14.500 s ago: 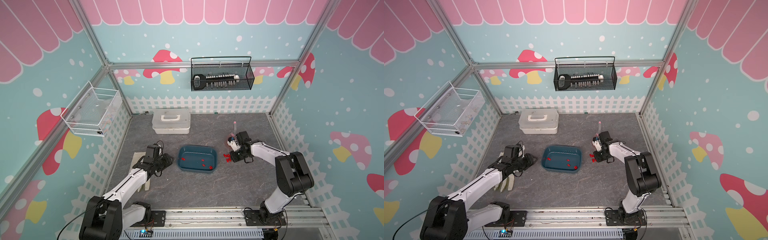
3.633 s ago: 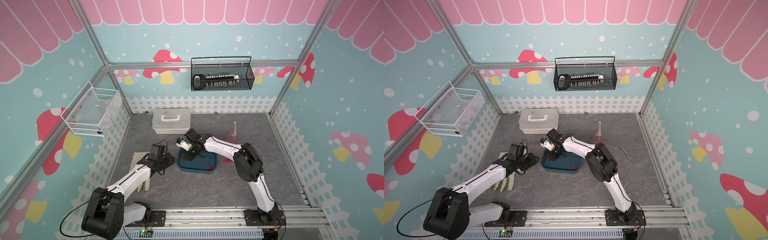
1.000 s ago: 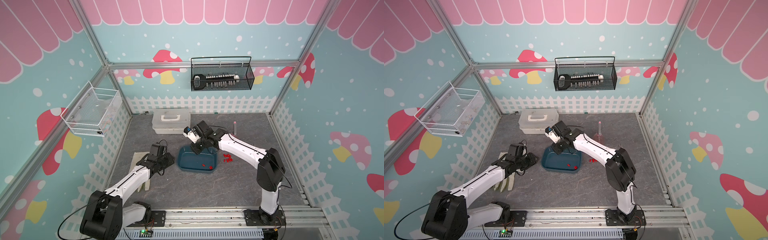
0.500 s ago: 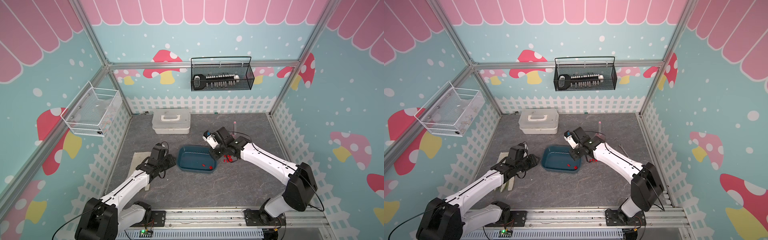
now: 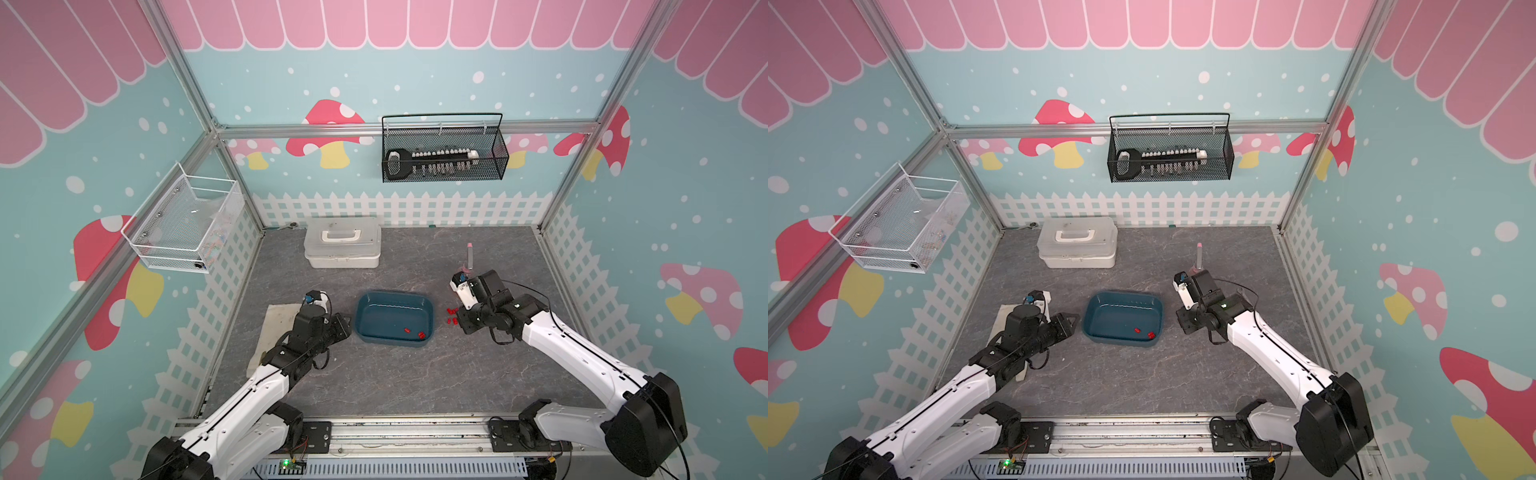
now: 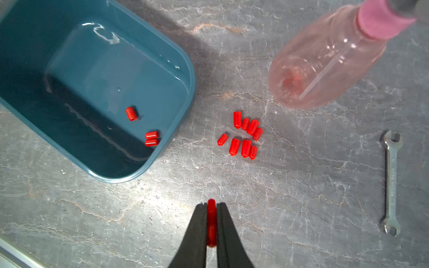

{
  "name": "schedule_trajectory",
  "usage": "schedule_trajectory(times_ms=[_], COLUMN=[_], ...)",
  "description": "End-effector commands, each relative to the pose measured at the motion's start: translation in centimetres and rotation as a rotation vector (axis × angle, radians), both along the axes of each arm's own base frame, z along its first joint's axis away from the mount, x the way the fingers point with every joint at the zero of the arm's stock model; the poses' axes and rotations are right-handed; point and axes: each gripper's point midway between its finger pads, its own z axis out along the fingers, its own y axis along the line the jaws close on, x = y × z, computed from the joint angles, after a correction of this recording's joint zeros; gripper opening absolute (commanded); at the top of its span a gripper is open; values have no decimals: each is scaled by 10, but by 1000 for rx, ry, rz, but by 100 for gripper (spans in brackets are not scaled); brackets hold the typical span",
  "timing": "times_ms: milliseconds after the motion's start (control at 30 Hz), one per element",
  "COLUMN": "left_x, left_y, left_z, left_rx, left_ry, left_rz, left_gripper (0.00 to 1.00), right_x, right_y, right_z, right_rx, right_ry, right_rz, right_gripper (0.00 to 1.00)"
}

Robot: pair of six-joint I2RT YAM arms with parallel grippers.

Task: Take the screw protection sleeves out of the storage box
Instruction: Place the screw protection sleeve at the center of the board.

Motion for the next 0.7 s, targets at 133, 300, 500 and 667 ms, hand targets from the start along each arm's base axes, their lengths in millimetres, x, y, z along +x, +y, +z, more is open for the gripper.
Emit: schedule_trajectory(times_ms=[133, 300, 500, 667], left_x=[0, 2, 5, 3], left_y=[-7, -8, -8, -3], left_z=[3, -4, -5, -2], left_rx=[-35, -42, -38, -38], left_ry=[-46, -52, -64, -89], left_rz=[-26, -24, -25, 2], left_gripper=[40, 40, 40, 40], right_x=[-1, -9, -13, -9], right_y=[-8, -13, -22, -24], right_z=[-19, -34, -41, -41], right_rx=[-2, -4, -20, -13], right_ry=[20, 26, 24, 28], right_rz=[-41, -56, -73, -92], right_gripper=[13, 13, 13, 14])
